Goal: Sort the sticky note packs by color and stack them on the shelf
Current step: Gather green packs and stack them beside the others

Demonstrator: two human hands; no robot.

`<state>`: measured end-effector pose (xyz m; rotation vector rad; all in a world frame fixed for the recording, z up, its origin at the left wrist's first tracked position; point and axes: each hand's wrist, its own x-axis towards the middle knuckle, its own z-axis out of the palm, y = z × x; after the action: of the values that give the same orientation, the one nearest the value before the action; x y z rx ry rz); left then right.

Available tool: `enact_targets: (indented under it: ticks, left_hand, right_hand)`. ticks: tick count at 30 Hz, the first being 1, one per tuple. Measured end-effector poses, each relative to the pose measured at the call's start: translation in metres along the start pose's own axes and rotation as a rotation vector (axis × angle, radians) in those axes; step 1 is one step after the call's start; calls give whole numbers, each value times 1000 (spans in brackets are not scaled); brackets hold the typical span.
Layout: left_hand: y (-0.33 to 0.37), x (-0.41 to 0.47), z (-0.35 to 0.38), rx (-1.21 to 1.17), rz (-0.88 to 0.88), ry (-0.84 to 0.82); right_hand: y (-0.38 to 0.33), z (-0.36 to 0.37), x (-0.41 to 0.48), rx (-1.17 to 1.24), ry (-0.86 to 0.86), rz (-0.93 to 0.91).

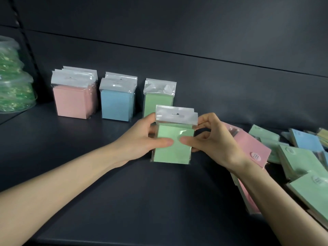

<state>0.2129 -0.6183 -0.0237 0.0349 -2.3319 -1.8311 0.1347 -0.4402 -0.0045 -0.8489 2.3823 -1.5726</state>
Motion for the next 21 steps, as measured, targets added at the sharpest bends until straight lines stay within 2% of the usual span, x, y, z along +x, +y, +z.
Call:
enact_targets:
  ticks: [7, 11, 15, 21]
  left_hand:
    - [8, 3, -15, 162, 77, -1]
    - [19, 12, -36, 269, 91, 62]
    - [31, 29, -53, 514, 138, 68]
    - [40, 61, -66, 1028, 181, 110]
  right_hand:
    - [5, 3, 5, -161, -124, -29]
    - [5, 5, 18, -218, -111, -24]
    - [-3, 13, 40, -321, -85, -72]
    - [-9, 28, 86, -414, -21, -85]
